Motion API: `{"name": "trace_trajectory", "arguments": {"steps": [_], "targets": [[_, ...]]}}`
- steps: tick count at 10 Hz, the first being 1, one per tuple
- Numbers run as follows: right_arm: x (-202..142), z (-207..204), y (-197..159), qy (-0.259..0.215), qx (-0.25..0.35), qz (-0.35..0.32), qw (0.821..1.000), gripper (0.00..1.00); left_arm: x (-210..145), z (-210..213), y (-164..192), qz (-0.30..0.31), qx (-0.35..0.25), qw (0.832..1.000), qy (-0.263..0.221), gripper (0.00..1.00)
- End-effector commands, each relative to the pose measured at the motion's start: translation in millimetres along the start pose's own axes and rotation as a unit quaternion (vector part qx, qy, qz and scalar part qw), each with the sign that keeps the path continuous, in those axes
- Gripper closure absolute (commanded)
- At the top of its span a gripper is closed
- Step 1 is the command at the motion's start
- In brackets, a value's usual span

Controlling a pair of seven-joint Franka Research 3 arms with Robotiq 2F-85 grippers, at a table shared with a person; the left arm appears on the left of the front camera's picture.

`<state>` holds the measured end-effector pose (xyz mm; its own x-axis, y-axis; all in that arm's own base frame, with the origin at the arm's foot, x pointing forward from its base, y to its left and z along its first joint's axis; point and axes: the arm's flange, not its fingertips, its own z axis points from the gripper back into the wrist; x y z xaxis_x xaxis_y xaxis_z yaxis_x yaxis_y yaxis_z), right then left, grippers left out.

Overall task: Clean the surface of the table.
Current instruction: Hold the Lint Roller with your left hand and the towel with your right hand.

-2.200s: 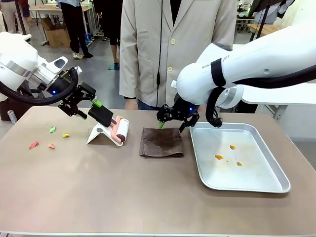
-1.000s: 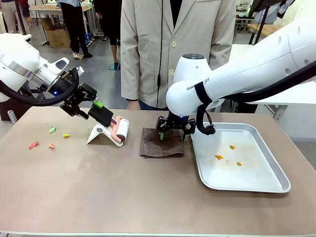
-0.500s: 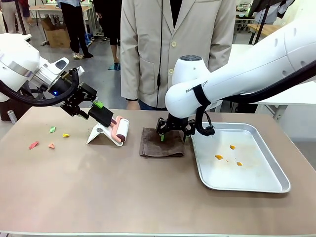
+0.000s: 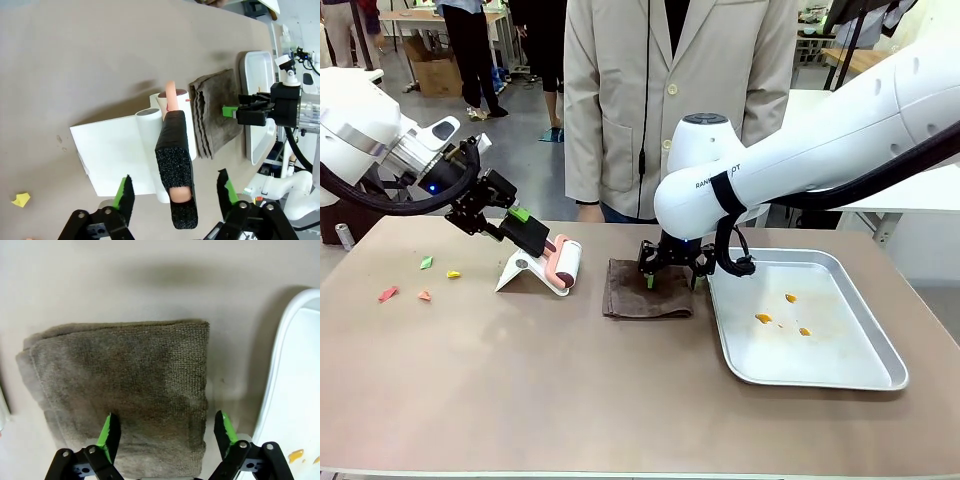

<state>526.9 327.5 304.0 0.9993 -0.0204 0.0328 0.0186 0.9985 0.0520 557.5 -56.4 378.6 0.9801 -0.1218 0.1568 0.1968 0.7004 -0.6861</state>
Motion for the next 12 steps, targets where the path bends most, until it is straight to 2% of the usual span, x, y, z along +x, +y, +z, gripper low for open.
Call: {"name": "trace_trajectory", "arguments": {"steps": [1, 2, 3, 4, 5, 12], "targets": [[6.5, -1.1, 6.6, 0.003, -0.020, -0.012, 1.000, 0.60, -1.8, 2.6, -4.1, -0.014, -0.017, 1.000, -0.009, 0.76], [6.4, -0.8, 6.8, 0.003, -0.017, -0.011, 1.000, 1.00, -1.9, 2.8, -4.5, -0.016, -0.018, 1.000, -0.011, 1.00], [6.7, -1.1, 7.1, 0.003, -0.015, -0.011, 1.000, 0.66, -2.0, 2.8, -5.1, -0.018, -0.019, 1.000, -0.013, 1.00], [7.1, -2.2, 6.8, 0.005, -0.014, -0.011, 1.000, 1.00, -2.2, 2.8, -5.7, -0.021, -0.019, 1.000, -0.014, 1.00], [6.9, -3.5, 7.1, 0.007, -0.013, -0.011, 1.000, 1.00, -2.4, 3.2, -6.1, -0.023, -0.020, 0.999, -0.015, 0.98], [7.1, -2.5, 7.3, 0.010, -0.002, -0.012, 1.000, 1.00, -5.3, 6.5, -10.9, -0.028, -0.022, 0.999, -0.024, 1.00]]}}
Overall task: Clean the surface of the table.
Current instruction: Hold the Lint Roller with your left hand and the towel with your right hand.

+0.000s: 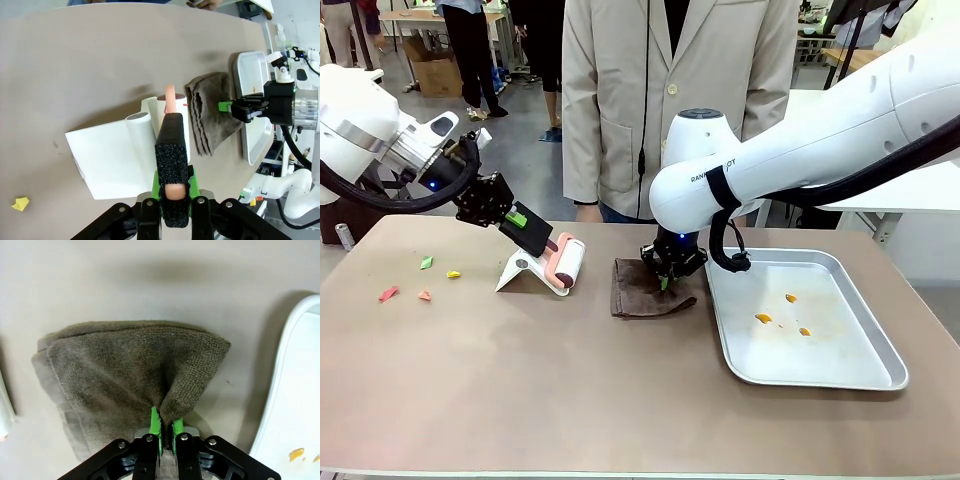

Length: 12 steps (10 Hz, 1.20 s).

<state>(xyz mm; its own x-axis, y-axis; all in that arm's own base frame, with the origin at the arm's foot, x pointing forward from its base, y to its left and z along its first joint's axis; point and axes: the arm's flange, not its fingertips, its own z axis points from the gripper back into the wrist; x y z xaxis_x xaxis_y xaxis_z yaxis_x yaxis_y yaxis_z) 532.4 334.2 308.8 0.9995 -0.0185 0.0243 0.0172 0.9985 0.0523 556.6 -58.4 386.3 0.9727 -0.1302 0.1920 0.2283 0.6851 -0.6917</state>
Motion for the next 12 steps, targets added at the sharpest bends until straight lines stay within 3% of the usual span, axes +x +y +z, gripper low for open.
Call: {"name": "trace_trajectory", "arguments": {"steps": [1, 4, 7, 9, 10, 11, 12], "targets": [[2, -4, -2, 0.005, 0.009, -0.014, 1.000, 1.00, -8, 5, -6, -0.014, -0.018, 1.000, -0.014, 1.00], [1, 22, -24, 0.002, 0.115, -0.012, 0.993, 1.00, -18, 27, -16, -0.018, -0.042, 0.999, -0.030, 1.00], [-7, 60, -64, 0.021, 0.269, 0.009, 0.963, 1.00, -35, 58, -28, -0.018, -0.086, 0.996, -0.016, 1.00], [-18, 76, -84, 0.057, 0.387, 0.041, 0.919, 1.00, -49, 87, -31, -0.023, -0.145, 0.989, 0.011, 1.00], [-19, 82, -87, 0.075, 0.438, -0.041, 0.895, 1.00, -58, 103, -28, -0.031, -0.171, 0.984, 0.029, 1.00], [-28, 86, -92, 0.093, 0.491, -0.014, 0.866, 1.00, -68, 117, -21, -0.023, -0.180, 0.983, 0.019, 1.00], [-38, 90, -98, 0.115, 0.558, 0.001, 0.822, 1.00, -82, 134, -11, -0.019, -0.207, 0.978, 0.024, 1.00]]}}
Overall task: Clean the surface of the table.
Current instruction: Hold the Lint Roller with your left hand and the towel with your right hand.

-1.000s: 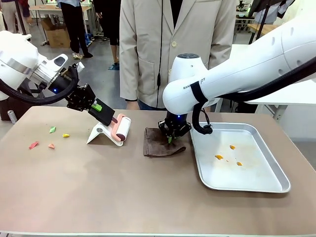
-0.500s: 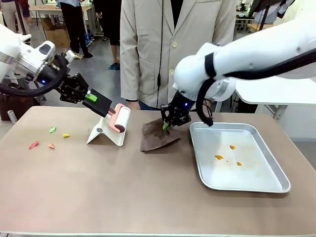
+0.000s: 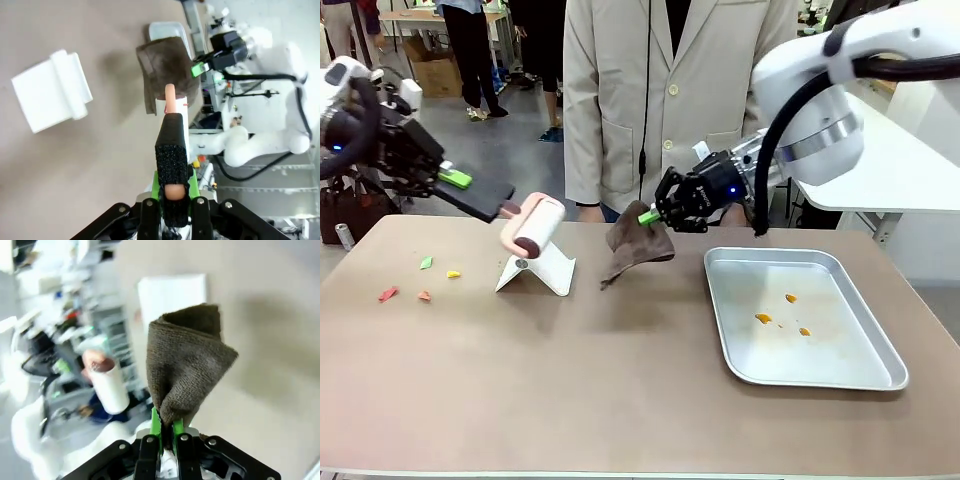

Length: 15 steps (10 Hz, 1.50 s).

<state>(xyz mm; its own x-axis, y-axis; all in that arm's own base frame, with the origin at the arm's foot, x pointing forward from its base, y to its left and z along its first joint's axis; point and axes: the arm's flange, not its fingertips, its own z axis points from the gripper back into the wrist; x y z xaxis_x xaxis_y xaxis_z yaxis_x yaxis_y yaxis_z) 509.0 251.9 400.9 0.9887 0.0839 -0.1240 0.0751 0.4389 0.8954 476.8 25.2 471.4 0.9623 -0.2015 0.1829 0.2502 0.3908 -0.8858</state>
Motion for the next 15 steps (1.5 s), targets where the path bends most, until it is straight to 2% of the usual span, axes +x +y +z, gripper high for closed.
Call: {"name": "trace_trajectory", "arguments": {"steps": [1, 3, 5, 8, 9, 10, 11, 13, 14, 15], "targets": [[-27, 15, -18, 0.032, 0.115, -0.029, 0.992, 1.00, -23, 26, 8, 0.004, -0.051, 0.999, -0.012, 1.00], [-52, 30, -36, 0.077, 0.212, 0.005, 0.974, 1.00, -52, 59, 25, 0.030, -0.076, 0.994, -0.071, 1.00], [-91, 71, -70, 0.072, 0.262, 0.030, 0.962, 1.00, -85, 100, 47, 0.027, -0.090, 0.988, -0.121, 1.00], [-131, 153, -126, -0.042, 0.287, -0.001, 0.957, 1.00, -110, 156, 87, 0.019, -0.100, 0.985, -0.140, 1.00], [-140, 184, -141, -0.078, 0.283, 0.007, 0.956, 1.00, -119, 181, 108, -0.017, -0.124, 0.985, -0.115, 1.00], [-145, 208, -152, -0.105, 0.266, 0.012, 0.958, 1.00, -125, 202, 131, 0.020, -0.122, 0.981, -0.149, 1.00], [-150, 231, -165, -0.127, 0.252, 0.021, 0.959, 1.00, -134, 222, 152, 0.032, -0.124, 0.978, -0.164, 1.00], [-159, 278, -197, -0.149, 0.239, 0.017, 0.959, 1.00, -155, 250, 191, 0.034, -0.130, 0.979, -0.155, 1.00], [-158, 292, -212, -0.171, 0.231, 0.001, 0.958, 1.00, -164, 258, 205, 0.016, -0.146, 0.976, -0.158, 1.00], [-161, 303, -224, -0.180, 0.237, 0.017, 0.955, 1.00, -173, 262, 214, -0.010, -0.161, 0.972, -0.171, 1.00]]}}
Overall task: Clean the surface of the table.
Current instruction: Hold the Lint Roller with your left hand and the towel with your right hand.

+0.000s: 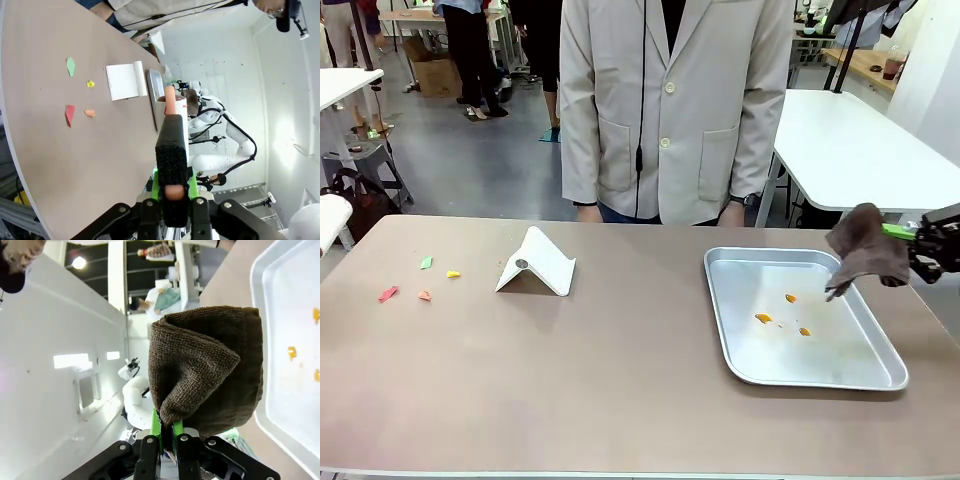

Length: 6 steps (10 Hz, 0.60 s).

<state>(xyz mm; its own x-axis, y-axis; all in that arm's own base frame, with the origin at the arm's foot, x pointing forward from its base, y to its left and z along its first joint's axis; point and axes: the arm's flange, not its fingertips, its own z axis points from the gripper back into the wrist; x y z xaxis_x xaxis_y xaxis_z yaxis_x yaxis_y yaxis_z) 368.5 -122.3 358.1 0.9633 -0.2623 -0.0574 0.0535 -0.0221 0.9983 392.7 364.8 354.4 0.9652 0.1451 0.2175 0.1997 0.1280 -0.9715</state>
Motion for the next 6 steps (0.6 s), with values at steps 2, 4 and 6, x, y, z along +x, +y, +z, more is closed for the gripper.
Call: {"name": "trace_trajectory", "arguments": {"steps": [2, 4, 6], "targets": [[5, 30, -19, -0.021, 0.005, 0.064, 0.998, 1.00, -4, 23, 3, -0.041, -0.046, 0.998, -0.009, 1.00], [8, 33, -22, -0.044, 0.006, 0.056, 0.997, 1.00, -2, 20, 8, -0.038, -0.055, 0.998, -0.005, 1.00], [5, 33, -24, -0.036, 0.002, 0.049, 0.998, 1.00, -5, 3, 15, -0.035, -0.043, 0.998, -0.016, 1.00]]}}
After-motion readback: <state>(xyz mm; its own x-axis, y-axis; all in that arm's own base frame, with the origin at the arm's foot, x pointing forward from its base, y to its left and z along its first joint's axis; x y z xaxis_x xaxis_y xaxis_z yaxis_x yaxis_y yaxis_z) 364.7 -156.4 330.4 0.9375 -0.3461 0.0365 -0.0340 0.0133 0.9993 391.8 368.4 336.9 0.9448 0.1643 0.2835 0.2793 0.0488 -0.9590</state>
